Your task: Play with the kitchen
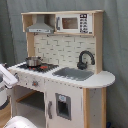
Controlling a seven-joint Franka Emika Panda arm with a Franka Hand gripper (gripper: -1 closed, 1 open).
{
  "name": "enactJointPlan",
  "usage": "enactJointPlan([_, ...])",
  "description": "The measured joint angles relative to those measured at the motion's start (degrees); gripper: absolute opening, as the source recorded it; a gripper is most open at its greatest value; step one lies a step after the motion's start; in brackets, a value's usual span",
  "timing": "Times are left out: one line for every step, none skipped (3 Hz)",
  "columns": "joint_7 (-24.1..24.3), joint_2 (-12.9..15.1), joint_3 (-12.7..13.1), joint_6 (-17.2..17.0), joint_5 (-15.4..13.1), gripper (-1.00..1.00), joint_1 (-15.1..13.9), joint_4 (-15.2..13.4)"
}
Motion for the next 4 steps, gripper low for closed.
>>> enactJointPlan([-6.0, 0.2, -1.9, 0.1, 0.0, 1.00, 0.1, 0.3])
enactJointPlan([-11.6, 0.7, -3.5, 0.2, 0.0, 1.00, 0.1, 0.5])
enactJointPlan([-18.7, 1.6, -5.5, 0.5, 0.0, 1.00, -0.1, 0.7])
enactJointPlan([-25.3, 2.5, -7.5, 1.0, 0.0, 1.00, -0.8, 1.1])
